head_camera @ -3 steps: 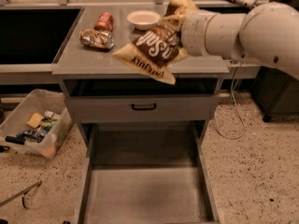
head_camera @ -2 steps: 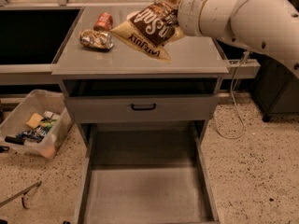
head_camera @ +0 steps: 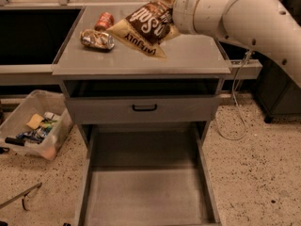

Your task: Pick brown chip bag from middle drawer and place on counter

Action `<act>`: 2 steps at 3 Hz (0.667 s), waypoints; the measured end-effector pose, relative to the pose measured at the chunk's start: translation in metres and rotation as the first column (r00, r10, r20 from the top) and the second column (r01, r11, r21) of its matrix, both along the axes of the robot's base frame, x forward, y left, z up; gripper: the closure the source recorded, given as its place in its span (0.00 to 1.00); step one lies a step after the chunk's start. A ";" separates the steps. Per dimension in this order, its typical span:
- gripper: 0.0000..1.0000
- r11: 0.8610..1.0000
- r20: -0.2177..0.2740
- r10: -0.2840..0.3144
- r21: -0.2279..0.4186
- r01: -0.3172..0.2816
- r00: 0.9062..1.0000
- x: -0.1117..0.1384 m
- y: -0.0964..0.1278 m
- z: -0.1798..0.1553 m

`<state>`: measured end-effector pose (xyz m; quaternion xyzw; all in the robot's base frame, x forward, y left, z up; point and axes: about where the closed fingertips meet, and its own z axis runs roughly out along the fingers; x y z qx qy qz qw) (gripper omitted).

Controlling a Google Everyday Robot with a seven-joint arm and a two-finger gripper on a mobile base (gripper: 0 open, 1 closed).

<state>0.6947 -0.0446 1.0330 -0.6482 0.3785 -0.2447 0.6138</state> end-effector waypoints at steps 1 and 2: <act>1.00 1.000 0.009 0.027 0.003 -0.027 1.000 0.046 0.018 -0.010; 1.00 0.997 0.015 0.080 -0.003 -0.080 0.997 0.093 0.051 -0.017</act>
Offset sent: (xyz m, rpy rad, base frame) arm 0.1531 0.0909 -0.0212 -0.0087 -0.0253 0.1444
